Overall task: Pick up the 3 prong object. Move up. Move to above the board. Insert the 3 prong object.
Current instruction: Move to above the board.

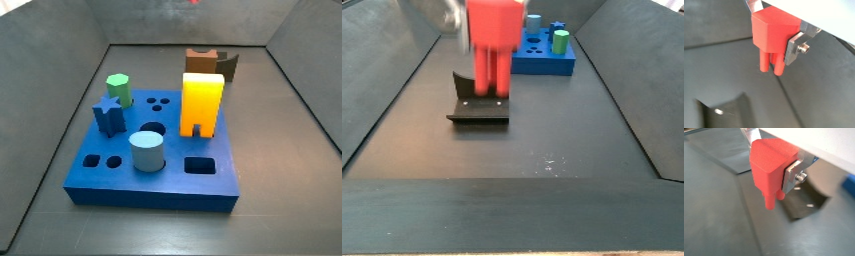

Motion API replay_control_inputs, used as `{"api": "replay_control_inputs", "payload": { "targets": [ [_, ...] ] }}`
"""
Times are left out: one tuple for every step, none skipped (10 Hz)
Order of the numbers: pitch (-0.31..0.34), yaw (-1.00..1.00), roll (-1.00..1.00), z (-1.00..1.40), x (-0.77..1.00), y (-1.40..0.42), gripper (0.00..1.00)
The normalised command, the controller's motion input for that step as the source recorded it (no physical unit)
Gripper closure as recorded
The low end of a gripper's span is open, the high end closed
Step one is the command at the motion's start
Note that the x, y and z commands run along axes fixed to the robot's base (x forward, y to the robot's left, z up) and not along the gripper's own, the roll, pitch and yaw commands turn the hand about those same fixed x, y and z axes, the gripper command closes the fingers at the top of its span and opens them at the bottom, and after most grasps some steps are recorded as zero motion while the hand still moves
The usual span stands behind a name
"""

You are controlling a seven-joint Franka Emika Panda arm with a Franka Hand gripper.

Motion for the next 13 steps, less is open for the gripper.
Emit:
{"api": "replay_control_inputs", "payload": {
  "targets": [
    [0.193, -1.0, -0.14, 0.26, -0.18, -1.0, 1.0],
    [0.219, -1.0, -0.14, 0.26, -0.18, -1.0, 1.0],
    [0.236, -1.0, -0.14, 0.26, -0.18, -1.0, 1.0],
    [0.167, -0.66, -0.1, 0.27, -0.18, -1.0, 1.0],
    [0.13, -0.49, -0.09, 0.27, -0.18, -1.0, 1.0],
    [0.065, -0.25, -0.07, 0.27, -0.19, -1.0, 1.0],
    [0.043, -0.17, -0.06, 0.27, -0.19, -1.0, 1.0],
    [0.027, -0.03, -0.03, 0.28, -0.19, -1.0, 1.0],
    [0.019, 0.0, -0.01, 0.27, -0.19, -1.0, 1.0],
    [0.015, 0.0, -0.01, 0.28, -0.2, -1.0, 1.0],
    [0.015, 0.0, -0.01, 0.28, -0.2, -1.0, 1.0],
    [0.017, 0.0, -0.02, 0.29, -0.2, -1.0, 1.0],
    [0.021, 0.01, -0.01, 0.29, -0.19, -1.0, 1.0]
  ]
}}
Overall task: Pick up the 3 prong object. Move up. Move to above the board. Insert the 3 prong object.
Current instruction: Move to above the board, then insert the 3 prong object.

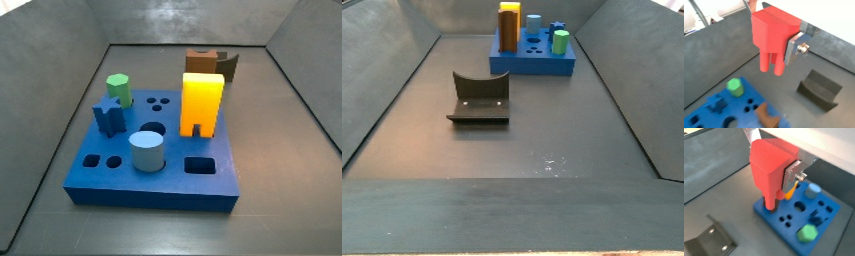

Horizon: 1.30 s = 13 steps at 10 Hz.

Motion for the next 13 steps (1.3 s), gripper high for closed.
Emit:
{"api": "replay_control_inputs", "payload": {
  "targets": [
    [0.026, 0.01, 0.02, 0.31, -0.19, -1.0, 1.0],
    [0.047, 0.01, 0.0, 0.31, -0.17, -1.0, 1.0],
    [0.061, 0.01, 0.0, 0.23, -0.1, -0.67, 1.0],
    [0.063, 0.01, 0.0, 0.15, -0.05, -0.41, 1.0],
    [0.069, 0.0, 0.0, 0.07, -0.01, -0.17, 1.0],
    [0.0, 0.0, 0.0, 0.0, -0.02, 0.02, 1.0],
    [-0.047, 0.0, 0.0, -0.18, -0.09, 0.0, 1.0],
    [-0.084, -0.06, 0.06, -0.54, -0.27, 0.0, 1.0],
    [-0.071, -0.38, 0.0, -0.66, -0.12, 0.0, 1.0],
    [-0.027, -0.56, -0.05, -0.65, -0.03, 0.07, 1.0],
    [0.0, -0.59, -0.09, -0.68, -0.01, 0.17, 1.0],
    [0.0, -0.37, -0.07, -0.56, 0.0, 0.29, 1.0],
    [0.0, 0.0, 0.0, -0.42, 0.0, 0.28, 1.0]
  ]
}}
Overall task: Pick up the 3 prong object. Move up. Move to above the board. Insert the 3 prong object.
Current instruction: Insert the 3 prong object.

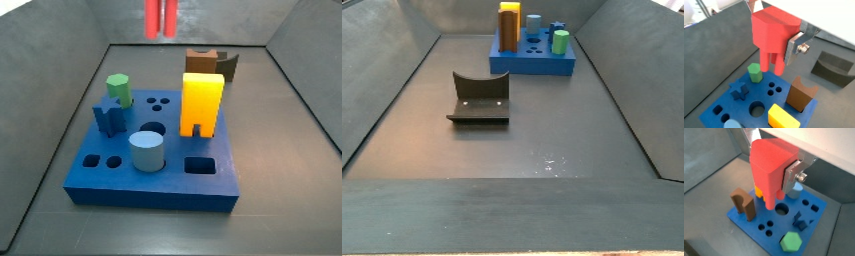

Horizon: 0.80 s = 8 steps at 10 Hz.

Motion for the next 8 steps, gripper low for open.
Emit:
{"api": "replay_control_inputs", "payload": {
  "targets": [
    [-0.021, 0.23, 0.03, -0.43, 0.0, 0.18, 1.0],
    [-0.051, 0.43, 0.15, -0.54, 0.01, 0.0, 1.0],
    [-0.09, 0.51, 0.22, -0.65, 0.0, 0.0, 1.0],
    [-0.127, 0.57, 0.25, -0.67, 0.0, 0.0, 1.0],
    [-0.14, 0.61, 0.25, -0.66, -0.03, 0.0, 1.0],
    [-0.159, 0.6, 0.21, -0.6, -0.08, 0.02, 1.0],
    [-0.123, 0.54, 0.13, -0.51, -0.02, 0.06, 1.0],
    [-0.081, 0.29, 0.0, -0.4, 0.0, 0.07, 1.0]
  ]
}}
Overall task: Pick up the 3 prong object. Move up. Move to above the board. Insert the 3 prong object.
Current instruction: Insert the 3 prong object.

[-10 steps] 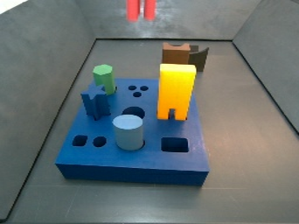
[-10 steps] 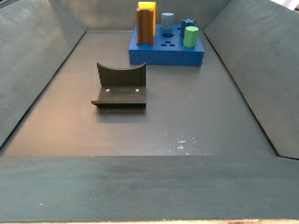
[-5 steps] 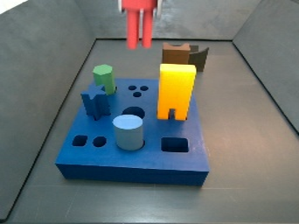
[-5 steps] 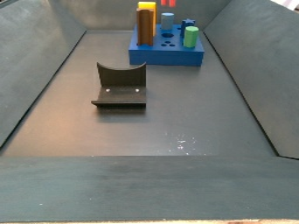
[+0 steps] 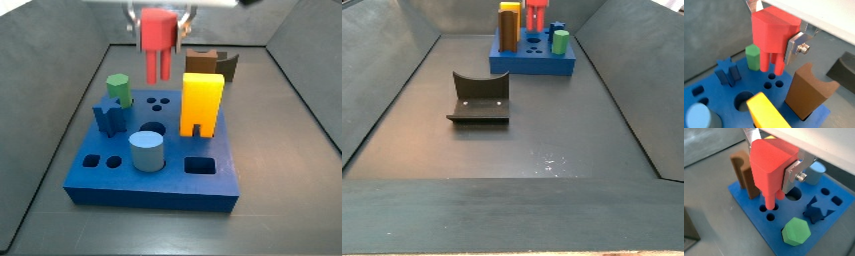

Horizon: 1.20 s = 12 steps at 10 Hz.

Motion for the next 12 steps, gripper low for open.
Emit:
{"api": "replay_control_inputs", "payload": {
  "targets": [
    [-0.073, 0.0, -0.06, -0.31, 0.0, 0.05, 1.0],
    [-0.067, 0.02, -0.06, -0.31, 0.0, 0.09, 1.0],
    [-0.096, 0.19, 0.0, -0.35, 0.0, 0.08, 1.0],
    [-0.136, 0.37, 0.06, -0.32, -0.08, 0.03, 1.0],
    [-0.17, 0.43, 0.09, -0.27, -0.16, 0.0, 1.0],
    [-0.153, 0.35, 0.08, -0.21, -0.14, 0.0, 1.0],
    [-0.159, 0.33, 0.08, -0.25, -0.08, -0.01, 1.0],
    [-0.164, 0.34, 0.09, -0.29, -0.07, 0.0, 1.0],
    [-0.146, 0.25, 0.04, -0.34, 0.0, 0.0, 1.0],
    [-0.109, 0.09, 0.01, -0.34, 0.07, 0.0, 1.0],
    [-0.081, 0.0, 0.01, -0.31, 0.15, -0.01, 1.0],
    [-0.051, 0.0, 0.04, -0.28, 0.14, -0.03, 1.0]
  ]
}}
